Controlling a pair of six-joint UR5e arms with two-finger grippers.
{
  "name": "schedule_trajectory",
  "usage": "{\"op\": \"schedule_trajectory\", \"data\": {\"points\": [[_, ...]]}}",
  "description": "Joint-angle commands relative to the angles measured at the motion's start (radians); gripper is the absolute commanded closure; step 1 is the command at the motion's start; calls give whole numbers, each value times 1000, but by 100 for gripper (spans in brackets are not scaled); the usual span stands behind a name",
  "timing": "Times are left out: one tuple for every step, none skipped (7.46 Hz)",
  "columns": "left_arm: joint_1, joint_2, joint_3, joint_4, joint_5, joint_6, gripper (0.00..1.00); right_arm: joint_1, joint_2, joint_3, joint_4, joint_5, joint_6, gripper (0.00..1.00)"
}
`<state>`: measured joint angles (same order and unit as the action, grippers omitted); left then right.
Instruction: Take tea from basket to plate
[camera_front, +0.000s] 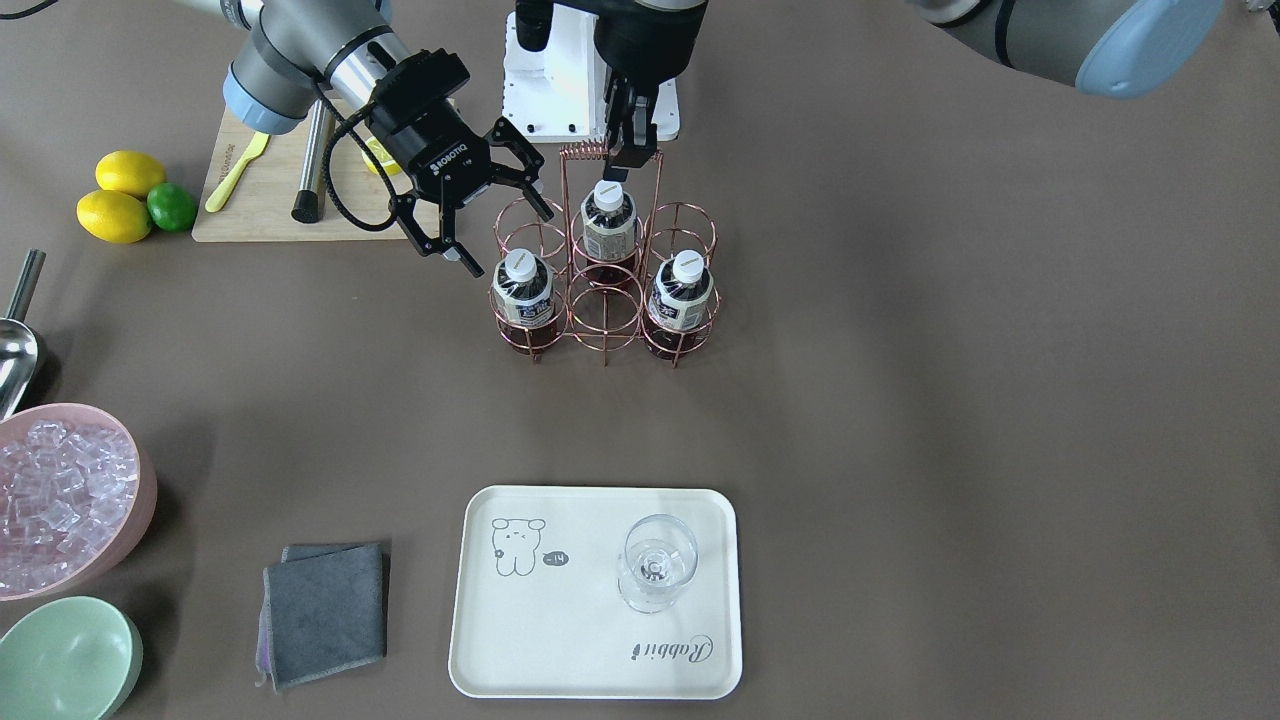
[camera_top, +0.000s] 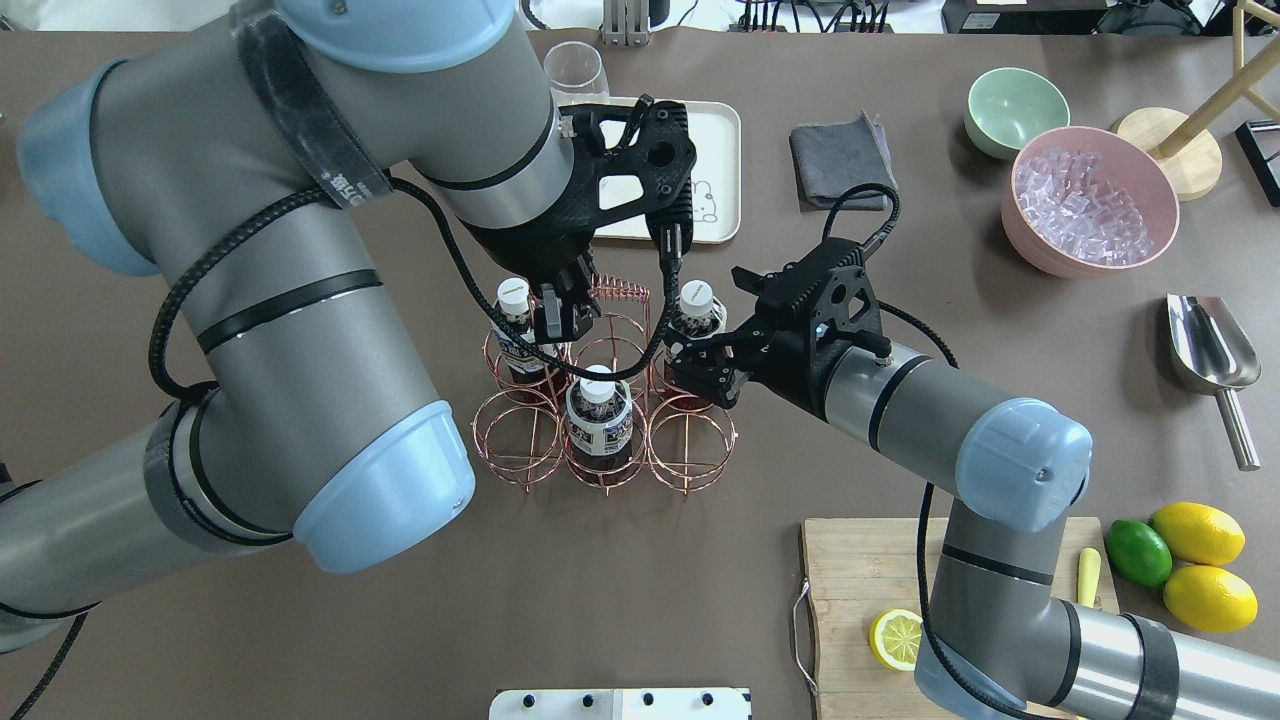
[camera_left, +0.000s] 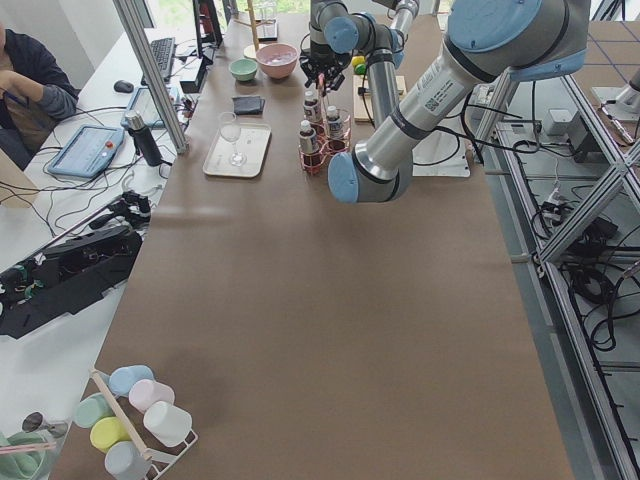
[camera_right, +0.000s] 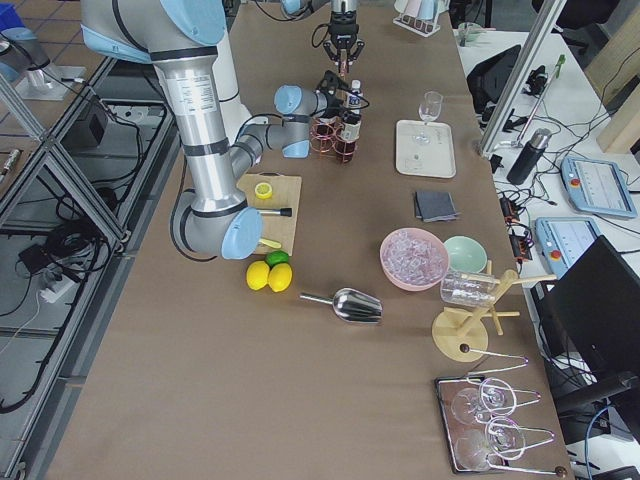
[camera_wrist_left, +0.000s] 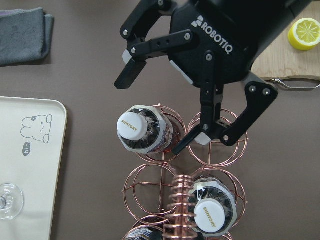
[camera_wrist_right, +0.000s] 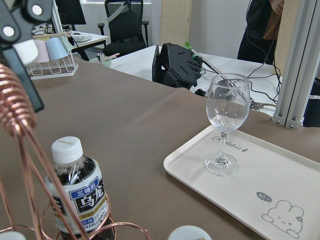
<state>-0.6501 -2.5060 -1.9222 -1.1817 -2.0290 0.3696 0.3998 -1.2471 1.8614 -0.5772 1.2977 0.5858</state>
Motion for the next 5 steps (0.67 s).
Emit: {"op": "schedule_trajectory", "data": {"points": [[-3,15,0,-13,1,0,100,2,34,-56,-4,-21,-33,14],[-2,13,0,-13,1,0,100,2,46,-71,-3,-23,-35,37],[-2,13,0,-13,1,0,100,2,46,-71,-3,-23,-40,96],[-3,13,0,-13,1,0,100,2,49,-68,-4,-21,-44,100],[-3,13,0,-13,1,0,100,4,49,-59,-6,-14,-44,100]]}}
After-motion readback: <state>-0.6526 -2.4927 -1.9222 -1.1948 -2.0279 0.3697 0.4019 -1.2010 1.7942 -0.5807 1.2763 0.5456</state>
